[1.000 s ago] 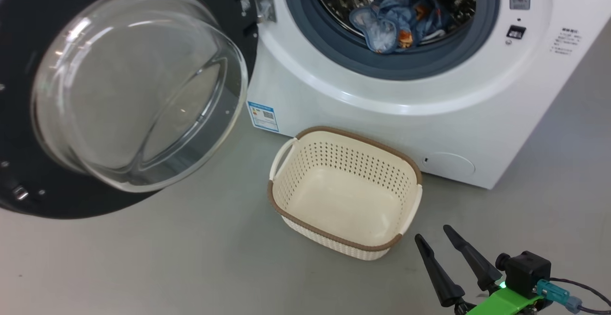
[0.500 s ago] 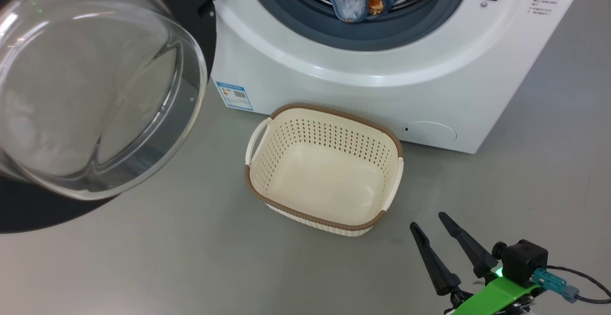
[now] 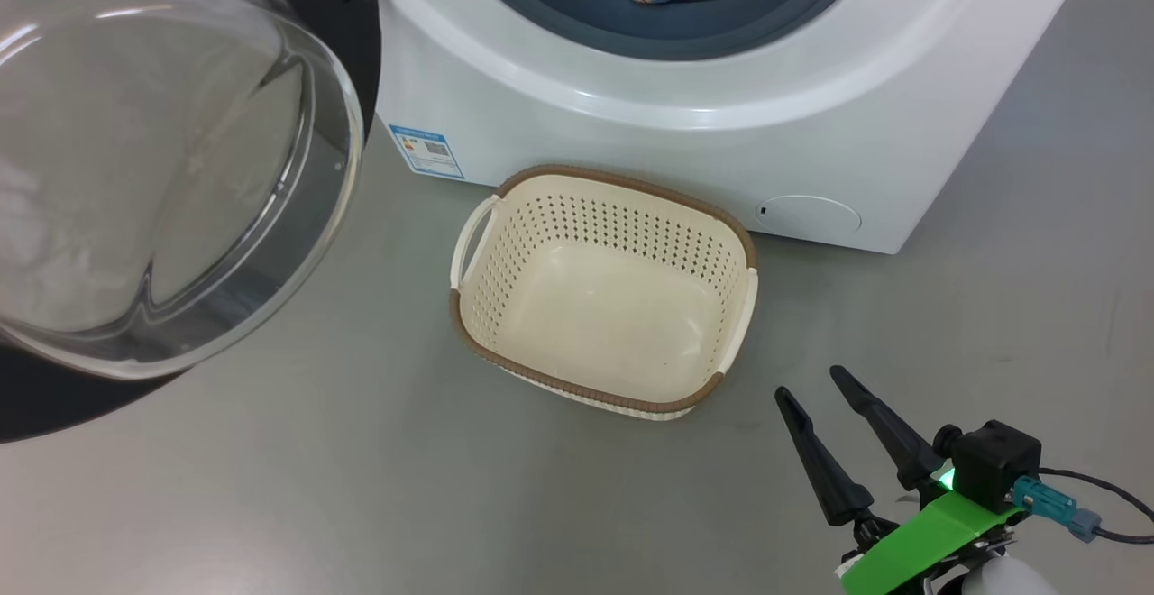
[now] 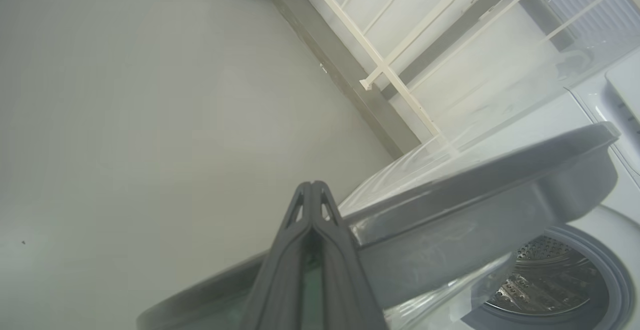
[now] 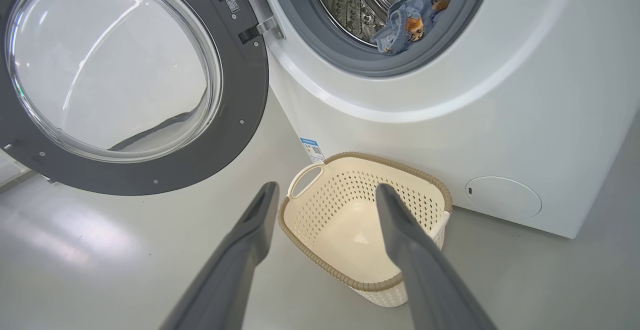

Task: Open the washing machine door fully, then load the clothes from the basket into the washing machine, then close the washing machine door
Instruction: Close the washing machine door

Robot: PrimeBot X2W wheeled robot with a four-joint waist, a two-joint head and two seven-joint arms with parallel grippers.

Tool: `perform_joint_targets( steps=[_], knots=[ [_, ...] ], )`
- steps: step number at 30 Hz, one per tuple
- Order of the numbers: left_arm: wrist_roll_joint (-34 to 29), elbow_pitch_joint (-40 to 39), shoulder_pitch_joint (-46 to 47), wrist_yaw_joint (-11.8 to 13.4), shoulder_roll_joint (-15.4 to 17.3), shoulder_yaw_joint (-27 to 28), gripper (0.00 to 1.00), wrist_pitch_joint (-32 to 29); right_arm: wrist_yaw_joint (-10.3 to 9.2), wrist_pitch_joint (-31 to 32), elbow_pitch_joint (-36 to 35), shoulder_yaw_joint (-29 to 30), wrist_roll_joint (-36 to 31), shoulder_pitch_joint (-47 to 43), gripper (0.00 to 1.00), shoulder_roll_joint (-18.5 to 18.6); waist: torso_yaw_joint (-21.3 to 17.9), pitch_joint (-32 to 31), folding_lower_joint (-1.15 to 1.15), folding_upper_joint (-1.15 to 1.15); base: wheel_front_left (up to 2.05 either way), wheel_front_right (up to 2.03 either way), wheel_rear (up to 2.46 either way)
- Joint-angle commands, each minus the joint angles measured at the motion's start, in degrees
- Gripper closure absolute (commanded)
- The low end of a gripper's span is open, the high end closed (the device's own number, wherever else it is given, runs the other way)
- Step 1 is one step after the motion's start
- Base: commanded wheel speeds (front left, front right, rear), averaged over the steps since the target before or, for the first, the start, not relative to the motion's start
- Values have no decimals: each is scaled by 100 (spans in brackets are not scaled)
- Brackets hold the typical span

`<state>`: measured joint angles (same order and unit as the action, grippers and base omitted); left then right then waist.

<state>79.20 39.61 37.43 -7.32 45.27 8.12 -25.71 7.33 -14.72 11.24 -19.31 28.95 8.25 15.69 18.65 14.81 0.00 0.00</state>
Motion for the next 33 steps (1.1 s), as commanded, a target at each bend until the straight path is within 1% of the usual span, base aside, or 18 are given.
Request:
perform_joint_targets(
  steps=[1, 15, 25, 33],
  knots=[
    [79, -88, 121, -16, 519, 172, 100, -121, 16, -28, -142, -103, -4, 85, 0, 18, -34, 38, 0, 0, 0, 0, 0],
    [418, -306, -153, -16, 485, -131, 100, -740, 16, -28, -99, -14, -18, 65, 0, -24, -61, -59, 0, 0, 0, 0, 0],
    [765, -767, -468, -16, 491, -358, 100, -1528, 16, -28, -55, 47, -13, -69, 0, -69, -19, -375, 0, 0, 0, 0, 0],
    [1009, -1283, -766, -16, 472, -443, 100, -2001, 16, -28, -42, 89, -10, -246, 0, -149, 7, -666, 0, 0, 0, 0, 0]
  ],
)
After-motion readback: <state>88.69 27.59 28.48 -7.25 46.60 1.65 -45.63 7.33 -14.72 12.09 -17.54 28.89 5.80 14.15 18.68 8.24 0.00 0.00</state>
